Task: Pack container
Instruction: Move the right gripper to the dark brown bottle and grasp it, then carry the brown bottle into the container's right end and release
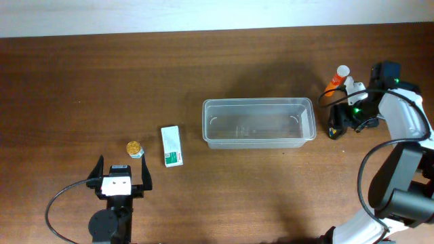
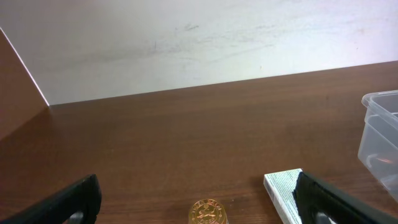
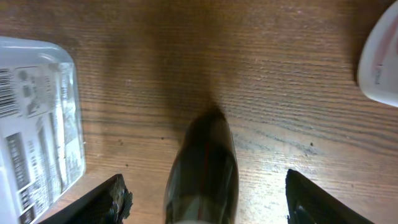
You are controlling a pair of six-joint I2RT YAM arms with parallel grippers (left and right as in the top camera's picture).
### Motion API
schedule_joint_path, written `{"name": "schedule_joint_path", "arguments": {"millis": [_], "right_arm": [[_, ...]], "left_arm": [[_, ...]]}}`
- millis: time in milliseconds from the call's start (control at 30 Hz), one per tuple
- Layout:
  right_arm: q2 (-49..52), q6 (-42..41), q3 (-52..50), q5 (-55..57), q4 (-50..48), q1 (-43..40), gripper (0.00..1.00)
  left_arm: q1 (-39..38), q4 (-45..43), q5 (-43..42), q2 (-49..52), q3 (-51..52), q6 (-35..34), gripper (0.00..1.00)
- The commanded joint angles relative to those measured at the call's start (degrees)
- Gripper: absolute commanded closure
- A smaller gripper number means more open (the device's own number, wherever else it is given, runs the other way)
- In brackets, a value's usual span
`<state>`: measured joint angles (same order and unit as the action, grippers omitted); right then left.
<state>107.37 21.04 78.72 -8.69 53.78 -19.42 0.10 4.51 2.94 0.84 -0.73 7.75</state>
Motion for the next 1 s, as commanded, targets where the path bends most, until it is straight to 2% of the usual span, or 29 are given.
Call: {"name": "schedule_joint_path", "arguments": {"millis": [0, 267, 700, 867, 967], "right_arm": [[2.3, 0.0, 0.9, 0.1, -0.3, -0.1, 0.26], [2.8, 0.0, 0.9, 0.1, -1.6, -0.1, 0.35], [2.7, 0.0, 1.0, 0.1, -1.9, -0.1, 0.67], [2.7, -0.1, 1.1, 0.1, -1.2, -0.1, 0.68], [2.7, -0.5, 1.8, 0.0, 0.2, -0.1, 0.72]], "left_arm": [[0.2, 0.1, -0.6, -0.4, 0.2, 0.7, 0.01], [0.2, 0.1, -0.6, -0.4, 0.2, 0.7, 0.01], [0.2, 0.1, -0.6, -0.4, 0.2, 0.7, 0.01], [0.2, 0.1, -0.6, -0.4, 0.2, 0.7, 0.01], [0.2, 0.1, -0.6, -0.4, 0.2, 0.7, 0.01]]}}
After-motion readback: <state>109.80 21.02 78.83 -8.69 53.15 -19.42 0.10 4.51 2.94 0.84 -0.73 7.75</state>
